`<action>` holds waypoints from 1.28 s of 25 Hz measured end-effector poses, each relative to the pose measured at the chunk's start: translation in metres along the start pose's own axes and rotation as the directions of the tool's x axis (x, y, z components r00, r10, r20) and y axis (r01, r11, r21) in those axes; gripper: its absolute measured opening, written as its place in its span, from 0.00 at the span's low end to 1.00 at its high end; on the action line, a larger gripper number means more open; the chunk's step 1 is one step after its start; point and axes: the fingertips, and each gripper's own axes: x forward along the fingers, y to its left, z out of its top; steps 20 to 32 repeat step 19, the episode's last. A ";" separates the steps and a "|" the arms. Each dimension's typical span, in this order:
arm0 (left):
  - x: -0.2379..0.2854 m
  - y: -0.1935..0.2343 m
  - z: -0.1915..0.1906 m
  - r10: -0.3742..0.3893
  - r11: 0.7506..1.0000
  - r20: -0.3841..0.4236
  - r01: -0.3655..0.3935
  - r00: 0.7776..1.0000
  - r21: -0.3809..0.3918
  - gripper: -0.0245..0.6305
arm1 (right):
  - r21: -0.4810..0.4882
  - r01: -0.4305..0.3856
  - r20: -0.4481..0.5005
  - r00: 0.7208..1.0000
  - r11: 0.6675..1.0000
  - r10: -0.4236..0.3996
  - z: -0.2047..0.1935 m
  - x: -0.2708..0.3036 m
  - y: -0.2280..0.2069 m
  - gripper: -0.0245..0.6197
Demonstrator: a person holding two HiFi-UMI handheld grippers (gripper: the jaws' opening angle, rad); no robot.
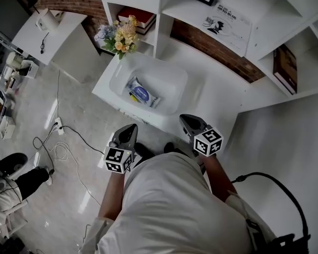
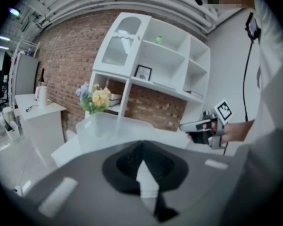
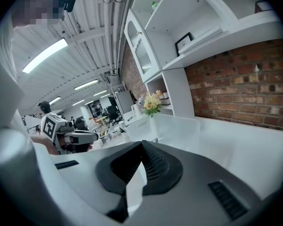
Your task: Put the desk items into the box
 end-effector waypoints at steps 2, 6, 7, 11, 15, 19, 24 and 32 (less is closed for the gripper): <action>0.002 -0.003 0.001 0.009 1.000 -0.001 -0.009 1.000 -0.001 0.04 | 0.002 -0.011 0.001 1.000 1.000 0.011 0.001 -0.001 -0.002 0.04; 0.008 -0.007 0.006 0.015 1.000 0.003 -0.015 1.000 0.009 0.04 | -0.001 -0.028 0.000 1.000 1.000 0.028 0.004 0.003 -0.006 0.04; 0.009 -0.008 0.007 0.015 1.000 0.006 -0.015 1.000 0.010 0.04 | -0.001 -0.031 0.000 1.000 1.000 0.031 0.004 0.004 -0.006 0.04; 0.014 -0.012 0.011 0.009 1.000 0.009 -0.009 1.000 0.017 0.04 | -0.009 -0.042 0.000 0.999 0.999 0.042 0.008 0.005 -0.007 0.04; 0.018 -0.013 0.013 0.004 1.000 0.008 -0.004 1.000 0.022 0.04 | 0.000 -0.029 -0.007 1.000 1.000 0.029 0.008 0.005 -0.015 0.04; 0.020 -0.013 0.014 -0.002 1.000 0.007 0.002 1.000 0.022 0.04 | 0.008 -0.013 -0.008 1.000 1.000 0.013 0.008 0.002 -0.022 0.04; 0.020 -0.013 0.014 -0.002 1.000 0.007 0.002 1.000 0.022 0.04 | 0.008 -0.013 -0.008 1.000 1.000 0.013 0.008 0.002 -0.022 0.04; 0.020 -0.013 0.014 -0.002 1.000 0.007 0.002 1.000 0.022 0.04 | 0.008 -0.013 -0.008 1.000 1.000 0.013 0.008 0.002 -0.022 0.04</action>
